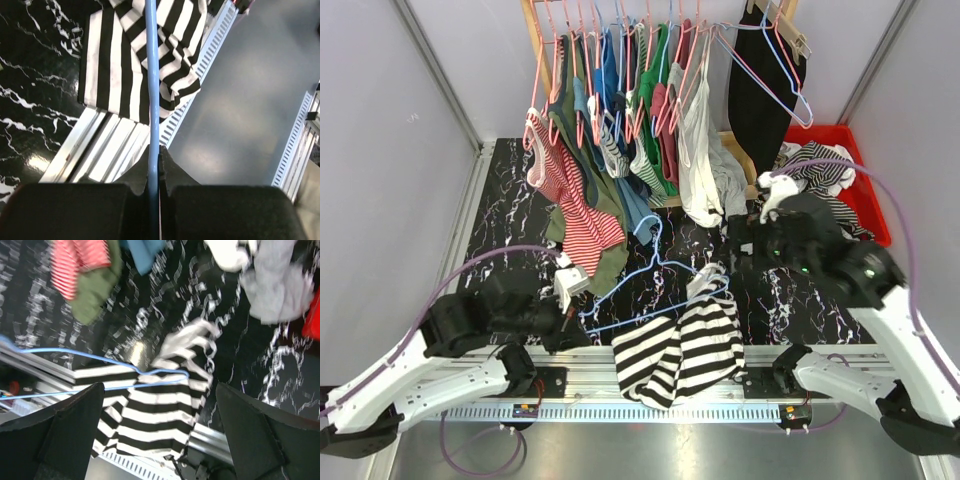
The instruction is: Remove the tank top from the hanger
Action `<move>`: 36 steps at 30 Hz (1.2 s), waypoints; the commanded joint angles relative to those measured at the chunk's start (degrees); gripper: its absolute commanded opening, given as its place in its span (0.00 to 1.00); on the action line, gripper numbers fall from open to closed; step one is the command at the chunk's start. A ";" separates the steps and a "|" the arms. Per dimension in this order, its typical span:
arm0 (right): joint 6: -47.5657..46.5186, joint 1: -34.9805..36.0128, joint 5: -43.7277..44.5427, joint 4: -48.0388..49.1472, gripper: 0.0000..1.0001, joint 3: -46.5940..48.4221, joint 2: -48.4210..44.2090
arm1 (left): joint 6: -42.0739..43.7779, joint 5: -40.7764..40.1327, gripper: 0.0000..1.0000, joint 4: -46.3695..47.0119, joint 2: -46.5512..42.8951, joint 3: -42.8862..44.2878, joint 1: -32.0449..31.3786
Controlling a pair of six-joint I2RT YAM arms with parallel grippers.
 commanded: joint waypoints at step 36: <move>38.33 36.93 -1.52 28.88 0.20 -36.31 37.28 | -14.50 -38.89 0.00 -2.74 -18.59 4.23 0.00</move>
